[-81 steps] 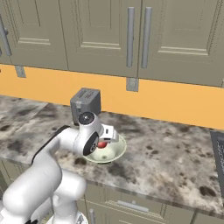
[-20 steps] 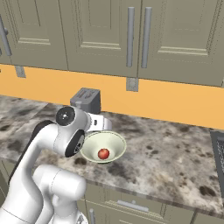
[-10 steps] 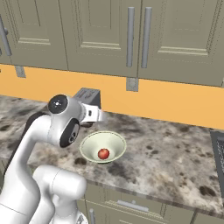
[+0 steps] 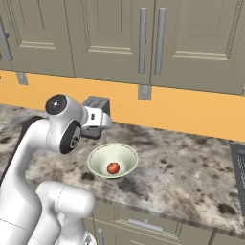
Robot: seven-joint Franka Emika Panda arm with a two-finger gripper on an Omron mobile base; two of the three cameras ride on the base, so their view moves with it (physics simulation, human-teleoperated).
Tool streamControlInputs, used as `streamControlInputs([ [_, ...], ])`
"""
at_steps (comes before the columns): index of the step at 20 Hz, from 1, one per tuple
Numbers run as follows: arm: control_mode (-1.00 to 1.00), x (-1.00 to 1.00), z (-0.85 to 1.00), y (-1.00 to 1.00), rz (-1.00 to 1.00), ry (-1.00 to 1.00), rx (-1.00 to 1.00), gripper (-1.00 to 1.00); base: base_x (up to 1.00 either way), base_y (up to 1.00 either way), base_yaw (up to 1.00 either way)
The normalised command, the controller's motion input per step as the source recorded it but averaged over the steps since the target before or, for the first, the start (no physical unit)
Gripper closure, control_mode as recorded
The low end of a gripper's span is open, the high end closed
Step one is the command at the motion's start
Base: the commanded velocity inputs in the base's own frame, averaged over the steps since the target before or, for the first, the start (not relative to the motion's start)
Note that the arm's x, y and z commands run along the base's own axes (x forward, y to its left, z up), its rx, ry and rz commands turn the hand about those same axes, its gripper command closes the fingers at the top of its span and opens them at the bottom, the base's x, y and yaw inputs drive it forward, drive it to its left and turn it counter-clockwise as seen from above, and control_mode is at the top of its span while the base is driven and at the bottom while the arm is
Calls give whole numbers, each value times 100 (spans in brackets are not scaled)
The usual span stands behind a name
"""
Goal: Open the cabinet. Pick the peach and peach from the cabinet and place them into the bowl. Then close the cabinet.
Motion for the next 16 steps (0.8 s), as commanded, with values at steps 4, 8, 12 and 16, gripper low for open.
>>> streamControlInputs([
  [4,-100,0,20,15,0,4,0,-100,0,0,0],
  [8,-100,0,22,13,0,5,0,-100,0,0,0],
  [12,-100,0,20,12,0,5,0,-100,0,0,0],
  [16,-100,0,19,16,0,4,0,-100,0,0,0],
])
